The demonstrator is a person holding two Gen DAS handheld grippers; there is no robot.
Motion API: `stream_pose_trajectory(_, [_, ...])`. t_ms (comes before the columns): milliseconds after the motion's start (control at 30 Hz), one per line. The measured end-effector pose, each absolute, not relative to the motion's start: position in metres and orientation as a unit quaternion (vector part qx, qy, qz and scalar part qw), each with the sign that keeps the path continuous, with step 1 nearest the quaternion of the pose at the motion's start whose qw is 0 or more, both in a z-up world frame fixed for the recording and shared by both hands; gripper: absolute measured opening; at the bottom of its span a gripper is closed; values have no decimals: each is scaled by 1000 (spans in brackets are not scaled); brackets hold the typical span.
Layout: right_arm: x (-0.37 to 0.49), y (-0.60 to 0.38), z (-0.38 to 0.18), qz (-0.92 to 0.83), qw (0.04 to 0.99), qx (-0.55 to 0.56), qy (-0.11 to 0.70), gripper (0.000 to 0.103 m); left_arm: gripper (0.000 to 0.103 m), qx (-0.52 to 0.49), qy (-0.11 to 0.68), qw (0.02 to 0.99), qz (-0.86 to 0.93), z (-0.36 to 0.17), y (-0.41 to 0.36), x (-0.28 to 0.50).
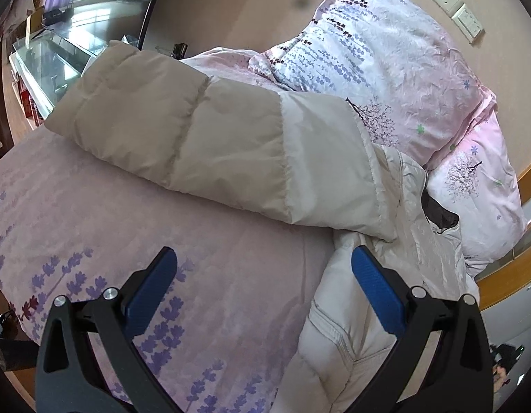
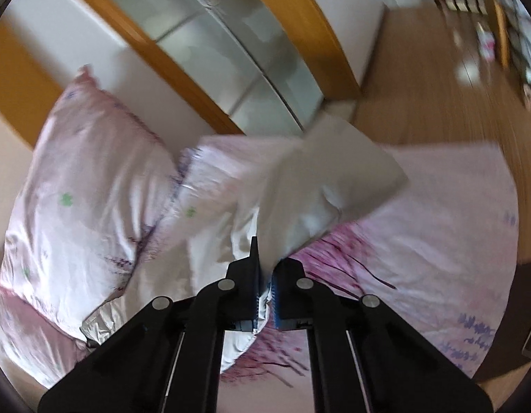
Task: Fold large clothes
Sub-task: 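Carry the sleeve across the jacket front with the right gripper and release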
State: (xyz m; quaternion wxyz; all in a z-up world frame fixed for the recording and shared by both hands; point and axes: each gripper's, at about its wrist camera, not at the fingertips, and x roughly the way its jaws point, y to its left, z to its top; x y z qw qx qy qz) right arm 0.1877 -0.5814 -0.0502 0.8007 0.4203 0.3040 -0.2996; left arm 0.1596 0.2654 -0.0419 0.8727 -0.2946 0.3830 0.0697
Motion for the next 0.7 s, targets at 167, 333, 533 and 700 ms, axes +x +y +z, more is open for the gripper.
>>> stream_pose_trajectory(167, [219, -548, 0, -266, 852, 348, 286, 5, 101, -280, 369, 883, 75, -37, 266, 157])
stream_pose_trajectory(333, [252, -496, 53, -210, 905, 261, 263, 5, 101, -276, 364, 887, 75, -33, 270, 156])
stream_pose_trajectory(533, [280, -424, 93, -130, 942, 182, 249, 5, 101, -276, 360, 888, 76, -33, 275, 153])
stream_pose_trajectory(700, [306, -349, 109, -35, 956, 136, 257, 5, 101, -265, 354, 894, 79, -29, 274, 151])
